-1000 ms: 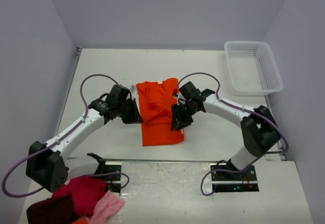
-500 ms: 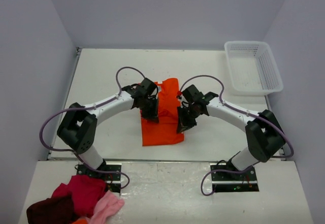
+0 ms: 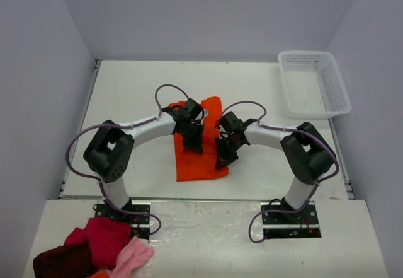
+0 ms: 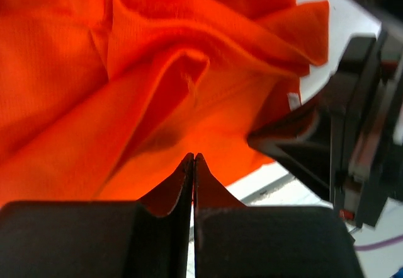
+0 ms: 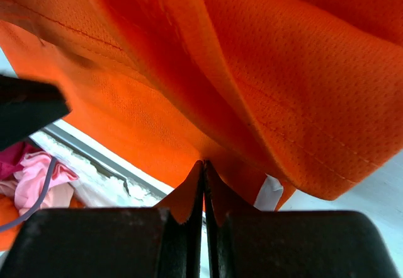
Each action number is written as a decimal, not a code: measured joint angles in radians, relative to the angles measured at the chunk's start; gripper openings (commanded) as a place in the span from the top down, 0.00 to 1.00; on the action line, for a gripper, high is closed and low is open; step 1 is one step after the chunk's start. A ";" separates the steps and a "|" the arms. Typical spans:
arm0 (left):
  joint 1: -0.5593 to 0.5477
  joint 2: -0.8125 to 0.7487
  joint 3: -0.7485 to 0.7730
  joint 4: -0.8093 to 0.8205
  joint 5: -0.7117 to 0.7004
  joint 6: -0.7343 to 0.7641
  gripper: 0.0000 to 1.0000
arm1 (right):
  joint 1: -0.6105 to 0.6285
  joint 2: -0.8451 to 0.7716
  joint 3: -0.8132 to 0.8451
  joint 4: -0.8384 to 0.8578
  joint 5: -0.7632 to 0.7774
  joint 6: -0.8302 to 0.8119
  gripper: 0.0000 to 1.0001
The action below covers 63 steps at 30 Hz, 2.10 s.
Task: Fold and stack the t-shirts
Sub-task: Fold the folded rectangular tshirt in 1/3 of the way
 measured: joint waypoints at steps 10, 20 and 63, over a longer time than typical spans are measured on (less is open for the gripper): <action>0.000 0.156 0.101 0.019 0.000 0.024 1.00 | 0.004 0.013 -0.020 0.037 -0.010 0.018 1.00; 0.000 0.180 0.136 0.019 -0.035 0.045 1.00 | 0.004 0.028 -0.022 0.063 -0.041 0.039 1.00; 0.083 -0.165 0.003 -0.190 -0.123 0.051 1.00 | 0.021 0.064 -0.018 0.105 -0.106 0.053 1.00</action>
